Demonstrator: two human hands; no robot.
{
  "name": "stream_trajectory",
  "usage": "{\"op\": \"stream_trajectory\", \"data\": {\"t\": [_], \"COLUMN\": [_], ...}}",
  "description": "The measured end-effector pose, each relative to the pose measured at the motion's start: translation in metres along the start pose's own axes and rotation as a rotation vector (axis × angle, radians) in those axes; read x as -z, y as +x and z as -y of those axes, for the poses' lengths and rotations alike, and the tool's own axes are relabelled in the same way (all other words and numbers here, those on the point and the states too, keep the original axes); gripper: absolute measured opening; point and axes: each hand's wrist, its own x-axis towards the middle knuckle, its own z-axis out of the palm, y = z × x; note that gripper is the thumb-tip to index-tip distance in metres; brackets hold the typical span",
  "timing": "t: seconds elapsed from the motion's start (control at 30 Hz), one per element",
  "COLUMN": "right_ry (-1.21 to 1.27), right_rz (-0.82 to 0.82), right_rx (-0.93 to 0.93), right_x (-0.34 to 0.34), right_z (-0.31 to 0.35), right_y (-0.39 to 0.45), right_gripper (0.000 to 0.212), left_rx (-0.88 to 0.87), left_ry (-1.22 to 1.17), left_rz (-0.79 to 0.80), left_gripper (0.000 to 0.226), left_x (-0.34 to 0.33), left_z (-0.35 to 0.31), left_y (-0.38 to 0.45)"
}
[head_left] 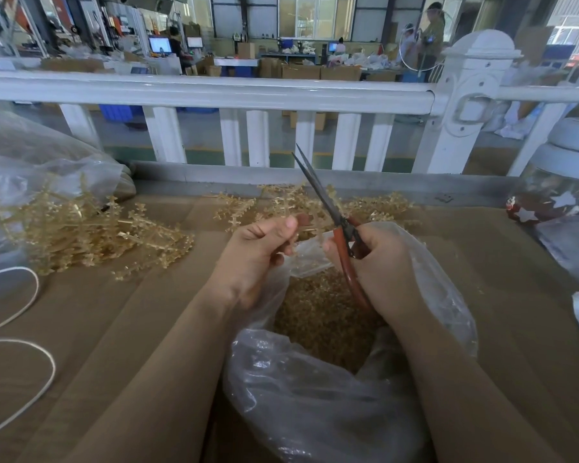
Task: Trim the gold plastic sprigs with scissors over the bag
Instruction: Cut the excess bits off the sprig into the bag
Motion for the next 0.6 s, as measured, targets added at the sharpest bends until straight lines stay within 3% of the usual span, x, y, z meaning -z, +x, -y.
{"op": "stream_trajectory", "data": {"t": [0.17,0.27,0.37,0.6], "right_ry": [0.119,0.151,0.173,0.245], "right_rz": [0.043,0.053,0.077,0.059], "right_rx": [-0.032,-0.031,-0.024,-0.056], "right_x": [-0.0015,-0.0018,-0.0008,0.0024], "right_z": [0.0009,-0.0002,-0.0009,-0.0027], "right_y": [0.0006,0.0004,0.0006,0.0034], "right_gripper": [0.007,0.007,0.013,0.011], "left_rx": [-0.001,0.008,0.004,0.01], "left_ry": [0.056,0.037,0.027,0.067], "left_rz": [-0.007,-0.002,0.009,0.055], "left_gripper": [0.056,0.026,0.015,0.035], "left_x": [-0.0059,-0.008,-0.0092,-0.0042], "left_z": [-0.0017,-0.003,-0.0036,-0.0002], "left_y": [-0.0036,-0.0046,-0.0055,-0.0044]}}
